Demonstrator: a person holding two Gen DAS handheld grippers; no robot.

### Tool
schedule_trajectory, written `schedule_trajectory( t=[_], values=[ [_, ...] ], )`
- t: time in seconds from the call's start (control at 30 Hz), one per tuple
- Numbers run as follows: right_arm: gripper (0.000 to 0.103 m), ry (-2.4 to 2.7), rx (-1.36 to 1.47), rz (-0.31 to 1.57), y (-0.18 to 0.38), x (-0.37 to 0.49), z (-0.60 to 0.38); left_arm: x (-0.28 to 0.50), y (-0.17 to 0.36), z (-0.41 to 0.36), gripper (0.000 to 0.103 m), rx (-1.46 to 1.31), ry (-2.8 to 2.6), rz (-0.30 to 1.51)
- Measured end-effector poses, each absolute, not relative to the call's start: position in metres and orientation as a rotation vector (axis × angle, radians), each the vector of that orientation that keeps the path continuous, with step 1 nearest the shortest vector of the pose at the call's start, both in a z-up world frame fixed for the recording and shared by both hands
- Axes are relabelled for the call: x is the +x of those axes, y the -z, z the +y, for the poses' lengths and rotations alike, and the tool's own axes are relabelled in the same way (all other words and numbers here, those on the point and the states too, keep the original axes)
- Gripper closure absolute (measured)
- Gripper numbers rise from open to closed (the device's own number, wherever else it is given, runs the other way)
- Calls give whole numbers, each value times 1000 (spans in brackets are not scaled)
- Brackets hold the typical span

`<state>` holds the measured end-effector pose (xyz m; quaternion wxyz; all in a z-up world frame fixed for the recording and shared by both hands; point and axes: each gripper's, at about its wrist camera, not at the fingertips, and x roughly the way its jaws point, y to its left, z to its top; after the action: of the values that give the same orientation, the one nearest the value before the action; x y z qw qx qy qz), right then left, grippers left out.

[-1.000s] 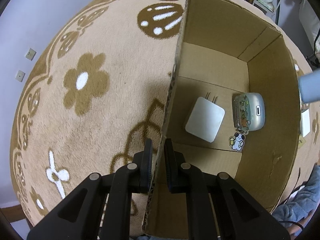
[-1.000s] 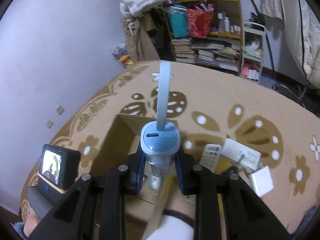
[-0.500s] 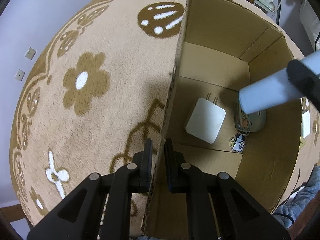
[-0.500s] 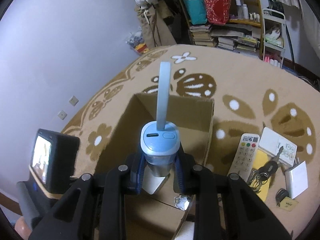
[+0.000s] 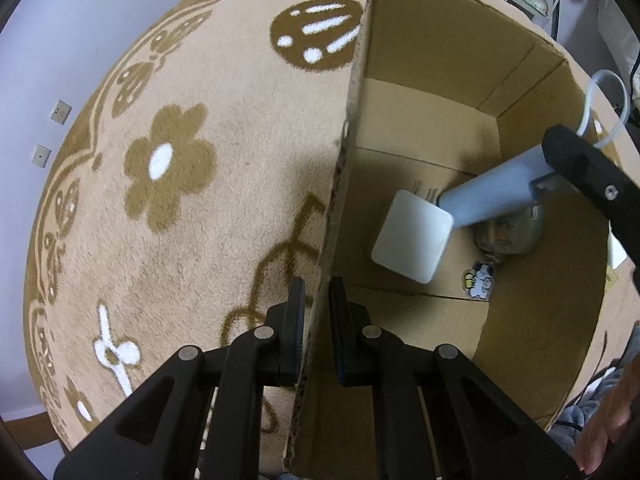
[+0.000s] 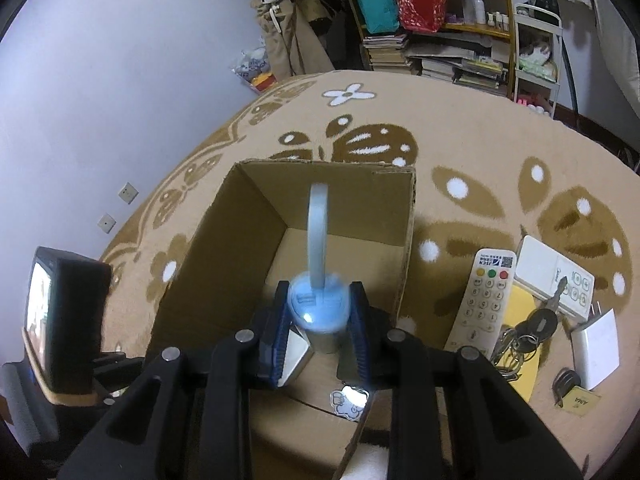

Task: Organize rigid objects
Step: 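Lower the light blue bottle into the box and release it, then move the open right tool back toward the bunch of keys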

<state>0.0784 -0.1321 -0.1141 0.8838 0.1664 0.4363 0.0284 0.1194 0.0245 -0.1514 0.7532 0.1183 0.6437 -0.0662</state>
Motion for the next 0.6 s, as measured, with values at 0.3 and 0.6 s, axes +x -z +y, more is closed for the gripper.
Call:
schedule_trajectory(
  t=[0.3, 0.6],
  values=[
    [38, 21, 347, 873, 94, 70, -144, 120, 146, 26, 92, 252, 144, 1392],
    [12, 83, 294, 841, 75, 60, -166, 120, 147, 26, 92, 244, 153, 1401]
  ],
)
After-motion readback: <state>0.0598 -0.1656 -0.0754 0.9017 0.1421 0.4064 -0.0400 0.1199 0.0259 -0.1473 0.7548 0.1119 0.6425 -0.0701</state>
